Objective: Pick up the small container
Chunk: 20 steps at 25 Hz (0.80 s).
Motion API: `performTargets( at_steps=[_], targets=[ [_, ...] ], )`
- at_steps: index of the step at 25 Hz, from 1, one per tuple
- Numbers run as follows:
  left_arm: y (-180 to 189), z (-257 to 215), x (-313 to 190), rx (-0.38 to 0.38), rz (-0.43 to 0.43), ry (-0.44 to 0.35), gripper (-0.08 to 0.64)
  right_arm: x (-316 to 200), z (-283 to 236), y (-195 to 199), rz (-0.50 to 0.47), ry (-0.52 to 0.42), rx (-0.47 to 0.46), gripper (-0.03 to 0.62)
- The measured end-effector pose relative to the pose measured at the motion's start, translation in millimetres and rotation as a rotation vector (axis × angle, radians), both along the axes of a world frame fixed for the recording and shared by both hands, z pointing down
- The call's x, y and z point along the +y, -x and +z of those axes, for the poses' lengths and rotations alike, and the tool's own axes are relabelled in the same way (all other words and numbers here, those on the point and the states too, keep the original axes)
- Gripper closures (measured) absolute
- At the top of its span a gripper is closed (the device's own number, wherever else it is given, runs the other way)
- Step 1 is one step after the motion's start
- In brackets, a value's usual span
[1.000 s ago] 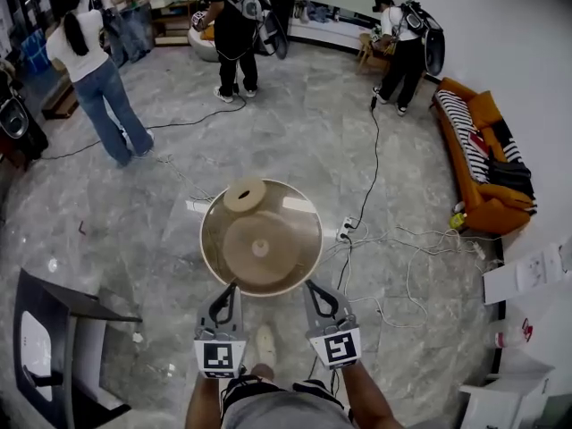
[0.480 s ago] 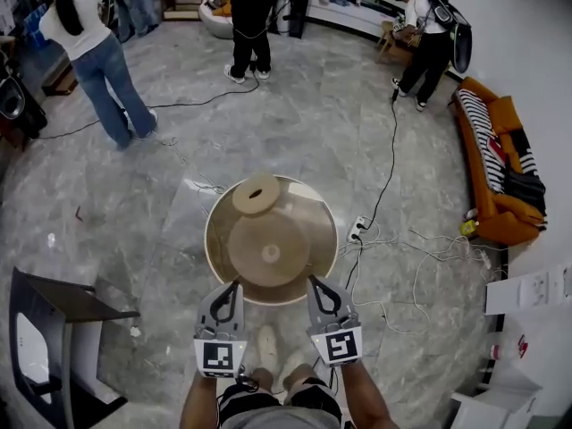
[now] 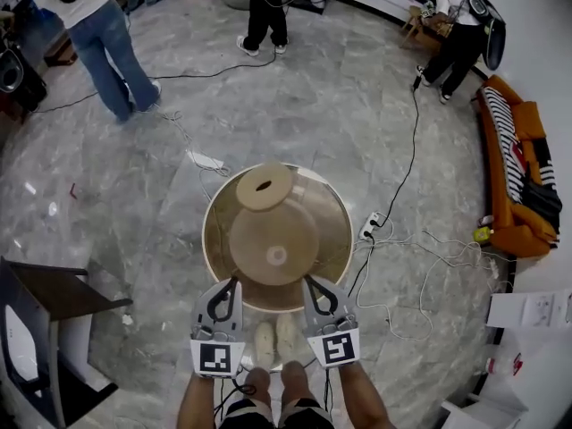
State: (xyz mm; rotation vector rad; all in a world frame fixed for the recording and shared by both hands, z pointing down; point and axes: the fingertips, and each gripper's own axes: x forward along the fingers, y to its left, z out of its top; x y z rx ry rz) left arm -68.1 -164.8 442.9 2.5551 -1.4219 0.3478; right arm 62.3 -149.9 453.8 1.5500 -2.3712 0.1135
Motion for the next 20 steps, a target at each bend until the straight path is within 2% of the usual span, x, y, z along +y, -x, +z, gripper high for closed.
performTargets(
  at_steps=[9, 20],
  targets=[
    [-7.6, 108.1, -31.8, 0.001, -0.037, 0.083, 0.541, -46.1, 112.3, 9.2, -0.069, 0.070, -0.025, 0.592],
    [-17.6, 222.0, -47.6, -0.013, -0.054, 0.144, 0.541, -65.8, 236.5, 3.5, -0.118, 0.134, -0.033, 0.592]
  ],
)
